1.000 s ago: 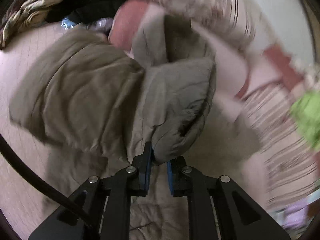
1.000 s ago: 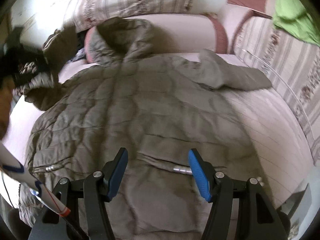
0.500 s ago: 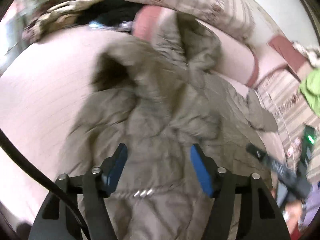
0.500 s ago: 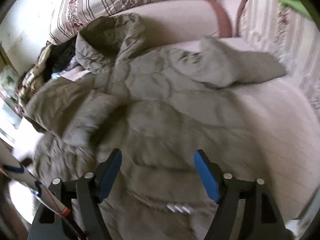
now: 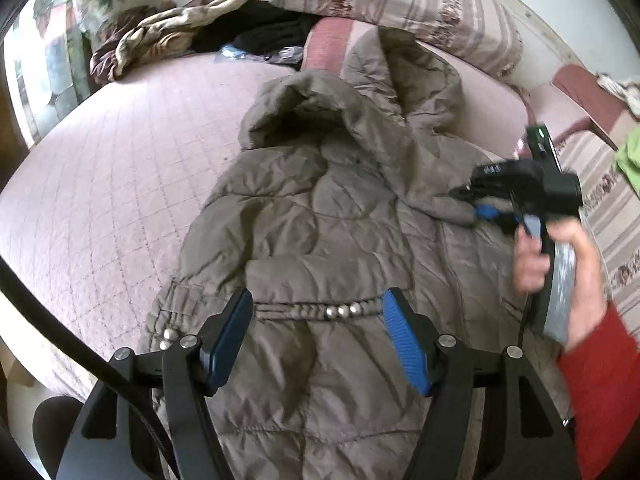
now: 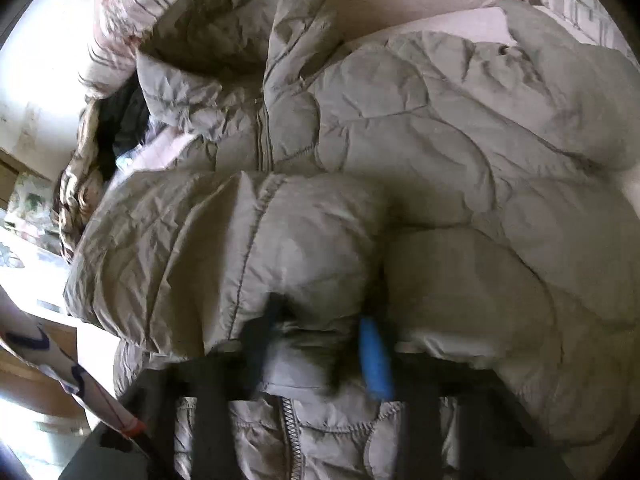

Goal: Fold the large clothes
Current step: 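Lift the sleeve with the left tool, fold it across the jacket body, release, then grasp the other jacket sleeve with the right tool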

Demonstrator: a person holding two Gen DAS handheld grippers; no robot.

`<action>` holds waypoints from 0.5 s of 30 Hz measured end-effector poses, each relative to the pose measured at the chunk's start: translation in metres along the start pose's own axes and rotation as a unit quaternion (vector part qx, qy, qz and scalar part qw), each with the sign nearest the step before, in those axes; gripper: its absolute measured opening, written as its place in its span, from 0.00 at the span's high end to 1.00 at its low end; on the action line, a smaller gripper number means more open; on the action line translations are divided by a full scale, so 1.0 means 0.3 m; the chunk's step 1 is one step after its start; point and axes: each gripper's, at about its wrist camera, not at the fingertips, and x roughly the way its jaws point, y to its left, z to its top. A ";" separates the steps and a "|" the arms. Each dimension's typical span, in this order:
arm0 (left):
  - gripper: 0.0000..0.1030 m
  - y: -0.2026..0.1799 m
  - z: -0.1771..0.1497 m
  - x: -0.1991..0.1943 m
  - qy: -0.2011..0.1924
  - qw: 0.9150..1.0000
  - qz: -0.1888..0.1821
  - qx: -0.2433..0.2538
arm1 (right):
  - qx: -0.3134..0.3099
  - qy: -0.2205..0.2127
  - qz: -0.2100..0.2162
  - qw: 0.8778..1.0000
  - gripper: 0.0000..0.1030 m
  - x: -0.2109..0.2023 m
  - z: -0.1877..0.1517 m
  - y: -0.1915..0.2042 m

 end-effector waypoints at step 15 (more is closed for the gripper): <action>0.35 -0.068 0.003 -0.061 -0.001 1.000 -0.021 0.015 | -0.078 -0.055 -0.191 0.977 0.87 -0.017 0.232 -0.046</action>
